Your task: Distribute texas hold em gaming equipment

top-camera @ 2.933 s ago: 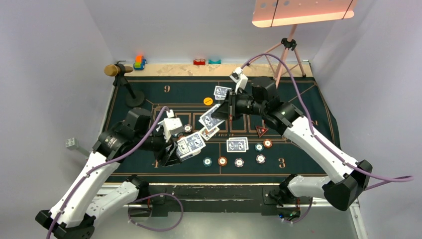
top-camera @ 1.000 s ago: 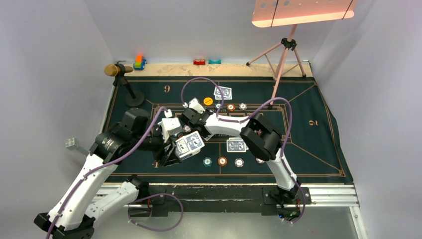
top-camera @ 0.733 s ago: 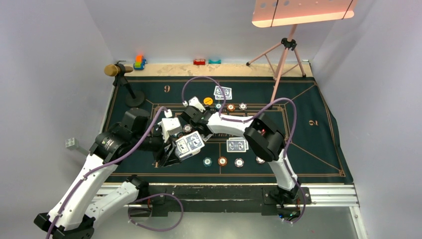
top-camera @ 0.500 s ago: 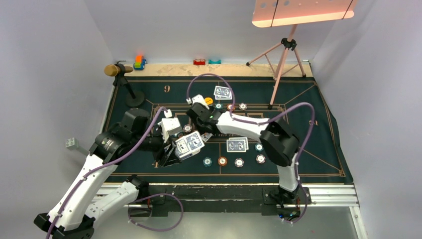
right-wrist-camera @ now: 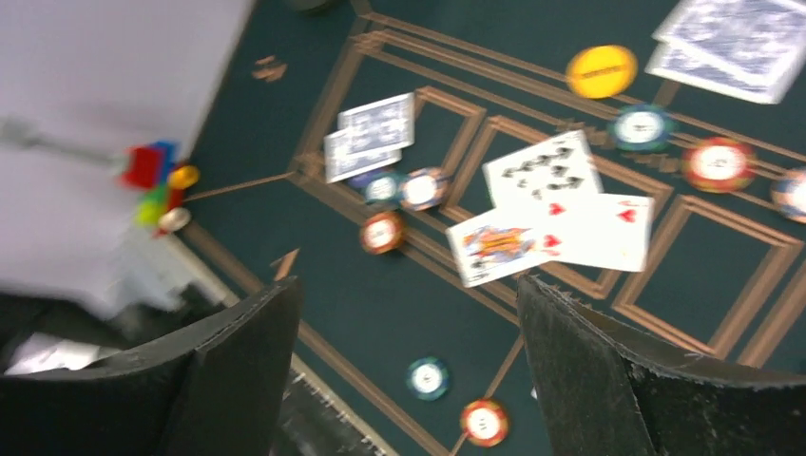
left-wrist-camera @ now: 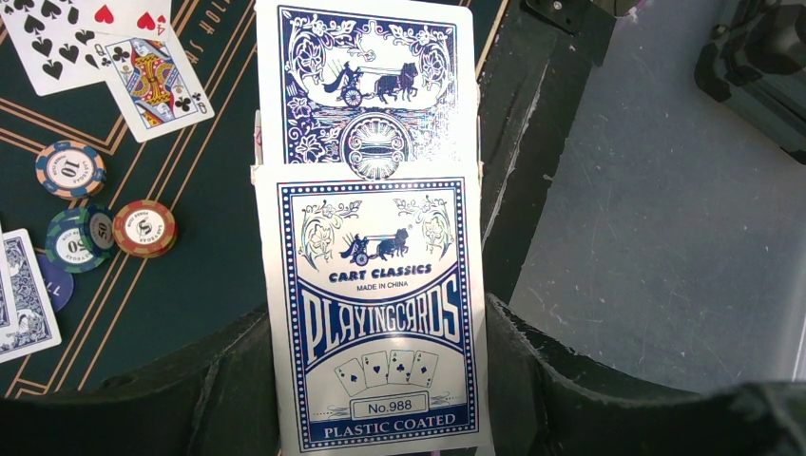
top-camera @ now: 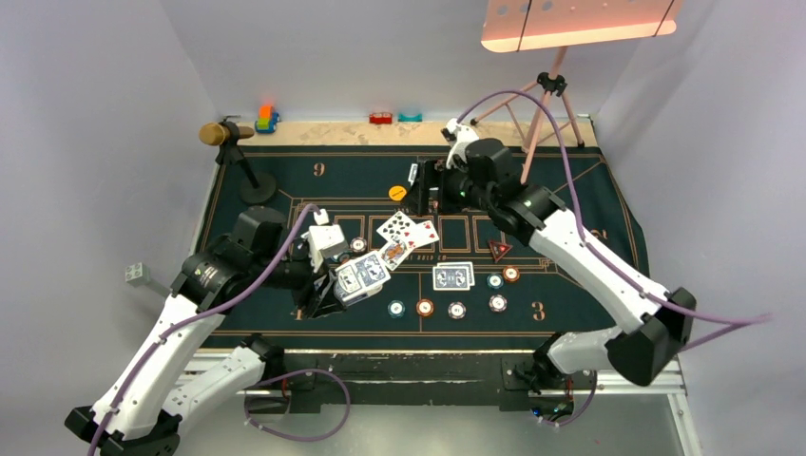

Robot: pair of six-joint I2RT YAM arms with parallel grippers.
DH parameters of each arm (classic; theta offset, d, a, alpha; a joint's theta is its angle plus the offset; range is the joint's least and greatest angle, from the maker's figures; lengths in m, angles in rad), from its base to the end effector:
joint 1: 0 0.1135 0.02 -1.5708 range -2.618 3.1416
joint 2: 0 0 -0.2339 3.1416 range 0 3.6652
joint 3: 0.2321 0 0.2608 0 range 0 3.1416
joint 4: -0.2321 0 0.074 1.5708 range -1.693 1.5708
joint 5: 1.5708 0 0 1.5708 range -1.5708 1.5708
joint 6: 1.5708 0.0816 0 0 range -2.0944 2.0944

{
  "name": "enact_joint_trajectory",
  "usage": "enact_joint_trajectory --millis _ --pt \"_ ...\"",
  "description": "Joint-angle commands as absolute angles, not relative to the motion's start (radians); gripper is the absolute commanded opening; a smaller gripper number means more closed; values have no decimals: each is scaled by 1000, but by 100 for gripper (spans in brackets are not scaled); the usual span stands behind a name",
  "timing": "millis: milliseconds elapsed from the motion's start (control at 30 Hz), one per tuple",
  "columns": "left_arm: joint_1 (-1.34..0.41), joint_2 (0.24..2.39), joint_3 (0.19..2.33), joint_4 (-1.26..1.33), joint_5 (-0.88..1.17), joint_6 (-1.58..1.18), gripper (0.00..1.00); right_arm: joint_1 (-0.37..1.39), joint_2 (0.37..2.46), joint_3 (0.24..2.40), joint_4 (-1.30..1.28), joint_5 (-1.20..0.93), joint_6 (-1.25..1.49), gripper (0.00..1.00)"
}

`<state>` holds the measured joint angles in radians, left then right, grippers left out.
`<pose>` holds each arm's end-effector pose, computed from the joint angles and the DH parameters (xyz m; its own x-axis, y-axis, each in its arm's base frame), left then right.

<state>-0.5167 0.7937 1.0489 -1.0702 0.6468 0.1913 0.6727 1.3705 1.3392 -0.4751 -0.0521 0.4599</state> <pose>0.1338 -0.1326 0.3011 -0.4779 0.4461 -0.7567 0.8602 0.4124 -0.3001 0.2828 0.2308 0.3193 -0.6319 0.0633 -0.7724 -0.4211 0.8086 0.4108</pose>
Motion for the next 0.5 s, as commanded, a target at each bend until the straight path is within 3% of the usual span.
enact_joint_trajectory --millis 0,167,467 --pt "-508 790 1051 -1040 663 183 21 680 1307 1267 -384 -469 555 88" --pt "-508 798 1051 -1035 657 187 21 691 1274 1201 -263 -633 641 91" --pt "-508 821 1067 -1022 650 190 21 803 1327 1204 -259 -655 643 95"
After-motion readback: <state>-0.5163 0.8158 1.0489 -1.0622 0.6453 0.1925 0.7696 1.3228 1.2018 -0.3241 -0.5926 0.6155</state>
